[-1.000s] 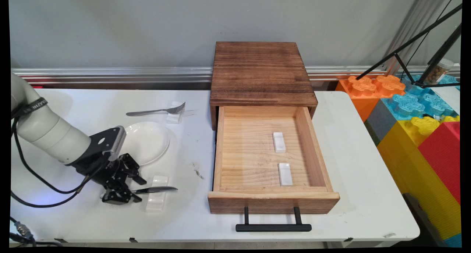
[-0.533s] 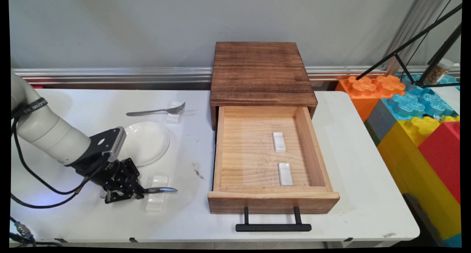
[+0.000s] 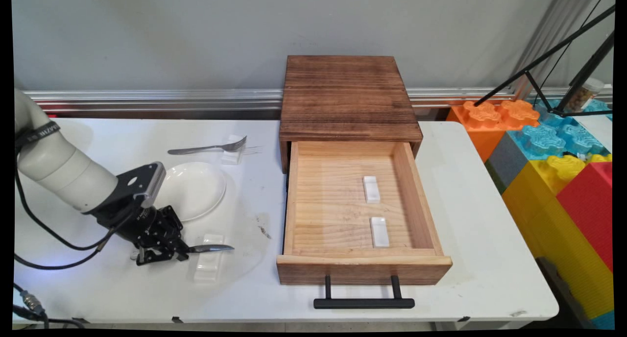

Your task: Place the picked object into the drawer

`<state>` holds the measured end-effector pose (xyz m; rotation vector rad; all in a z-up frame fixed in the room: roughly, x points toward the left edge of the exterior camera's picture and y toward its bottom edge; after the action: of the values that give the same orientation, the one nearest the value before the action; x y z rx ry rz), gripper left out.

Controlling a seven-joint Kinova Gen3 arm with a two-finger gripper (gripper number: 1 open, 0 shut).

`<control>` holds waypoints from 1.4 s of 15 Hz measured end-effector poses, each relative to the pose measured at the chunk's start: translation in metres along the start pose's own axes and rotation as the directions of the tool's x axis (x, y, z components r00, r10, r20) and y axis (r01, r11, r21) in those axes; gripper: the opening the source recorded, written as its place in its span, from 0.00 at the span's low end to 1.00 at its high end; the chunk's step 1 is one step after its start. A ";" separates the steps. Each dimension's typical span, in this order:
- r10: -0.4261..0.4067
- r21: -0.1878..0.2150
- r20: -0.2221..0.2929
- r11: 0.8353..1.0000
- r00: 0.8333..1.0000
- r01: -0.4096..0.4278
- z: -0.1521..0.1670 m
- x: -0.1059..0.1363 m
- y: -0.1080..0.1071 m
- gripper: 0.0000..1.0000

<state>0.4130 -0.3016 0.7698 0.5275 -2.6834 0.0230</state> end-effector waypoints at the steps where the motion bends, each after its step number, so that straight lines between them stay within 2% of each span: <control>1: -0.003 -0.004 0.000 1.000 1.000 0.003 -0.004 0.002 -0.001 0.00; 7: -0.022 -0.033 0.001 0.999 1.000 0.022 -0.035 0.012 -0.001 0.00; 10: -0.032 -0.033 -0.007 0.999 0.999 0.032 -0.052 0.022 -0.002 0.00; 16: -0.050 -0.005 -0.027 0.999 0.998 0.050 -0.091 0.067 -0.001 0.00; 21: -0.052 0.018 -0.058 0.998 0.997 0.053 -0.099 0.116 0.000 0.00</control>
<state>0.3528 -0.3344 0.9066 0.5946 -2.6146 0.0494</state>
